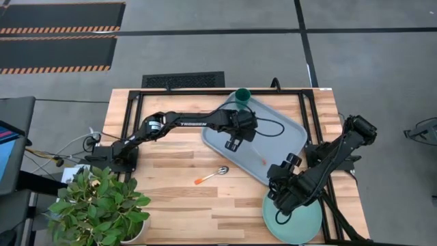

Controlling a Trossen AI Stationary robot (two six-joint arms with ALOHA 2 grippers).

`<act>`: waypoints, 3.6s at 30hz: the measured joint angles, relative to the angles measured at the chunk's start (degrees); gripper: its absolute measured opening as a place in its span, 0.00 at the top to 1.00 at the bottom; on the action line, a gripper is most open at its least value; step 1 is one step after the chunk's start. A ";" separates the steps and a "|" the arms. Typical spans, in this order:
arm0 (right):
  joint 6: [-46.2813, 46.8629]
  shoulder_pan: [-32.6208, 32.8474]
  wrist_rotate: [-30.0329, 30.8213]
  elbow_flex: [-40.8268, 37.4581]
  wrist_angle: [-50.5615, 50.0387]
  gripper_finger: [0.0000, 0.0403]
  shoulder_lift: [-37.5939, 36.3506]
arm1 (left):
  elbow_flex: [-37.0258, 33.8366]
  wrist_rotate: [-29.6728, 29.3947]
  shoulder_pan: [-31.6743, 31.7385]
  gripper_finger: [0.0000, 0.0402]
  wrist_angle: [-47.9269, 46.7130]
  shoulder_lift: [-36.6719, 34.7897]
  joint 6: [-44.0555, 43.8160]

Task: Pick and place plate/cup/fork/spoon on tray
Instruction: Put the orange fork to the right of the blue tray

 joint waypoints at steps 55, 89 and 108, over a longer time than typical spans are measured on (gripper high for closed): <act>-115.58 -59.67 -35.39 7.74 26.47 0.42 20.86 | 10.93 -22.63 -13.33 0.52 -28.78 -33.21 -65.94; -119.47 -59.25 -38.65 9.57 24.94 0.86 24.66 | 10.91 -22.78 -13.33 0.52 -28.74 -32.81 -65.26; -113.21 -62.80 -34.03 9.57 23.36 0.98 24.64 | 10.91 -22.74 -13.33 0.52 -28.74 -32.83 -65.24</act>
